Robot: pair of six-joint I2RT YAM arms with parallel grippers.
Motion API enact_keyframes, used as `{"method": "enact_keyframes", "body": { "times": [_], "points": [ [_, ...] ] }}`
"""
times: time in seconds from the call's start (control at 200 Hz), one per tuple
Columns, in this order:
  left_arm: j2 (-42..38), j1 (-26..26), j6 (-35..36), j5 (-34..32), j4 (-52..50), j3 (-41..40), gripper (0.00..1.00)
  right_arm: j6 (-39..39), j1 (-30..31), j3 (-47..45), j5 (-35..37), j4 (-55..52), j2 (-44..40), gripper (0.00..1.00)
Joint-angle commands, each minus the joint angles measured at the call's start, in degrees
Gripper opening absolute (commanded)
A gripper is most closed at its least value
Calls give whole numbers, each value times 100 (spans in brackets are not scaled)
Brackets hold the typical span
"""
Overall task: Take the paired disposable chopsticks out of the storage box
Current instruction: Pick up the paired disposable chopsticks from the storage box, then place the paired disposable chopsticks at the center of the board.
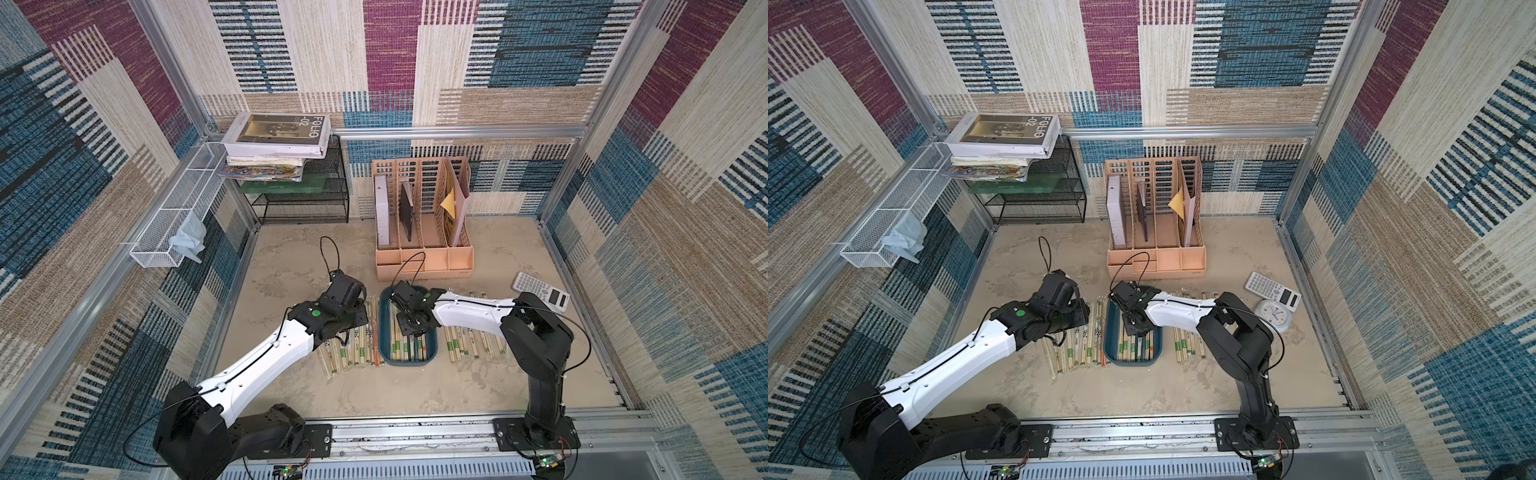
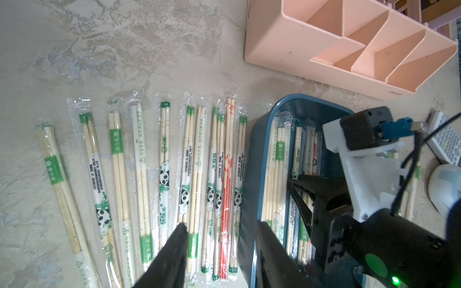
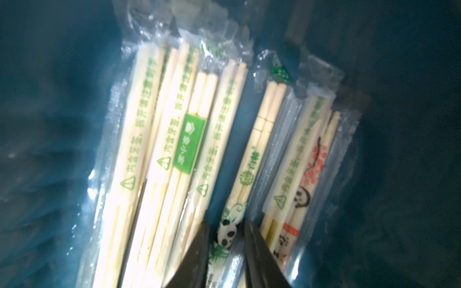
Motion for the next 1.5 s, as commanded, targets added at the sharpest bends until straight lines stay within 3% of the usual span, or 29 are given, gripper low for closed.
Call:
{"method": "enact_keyframes", "body": {
  "times": [0.0,0.09,0.325,1.082,1.492],
  "points": [
    [-16,6,26,-19,54,14,47,16,-10,-26,-172,-75,90,27],
    [-23,4,31,-16,65,11,47,32,-36,-39,-182,-73,66,18],
    [20,11,5,25,90,5,47,66,-106,-48,-210,-90,-84,12],
    [422,-19,-61,527,337,142,47,173,-224,-4,-318,-43,-1211,0],
    [651,-205,-86,556,364,365,46,226,-539,-134,-130,-230,-2298,1]
  ]
}}
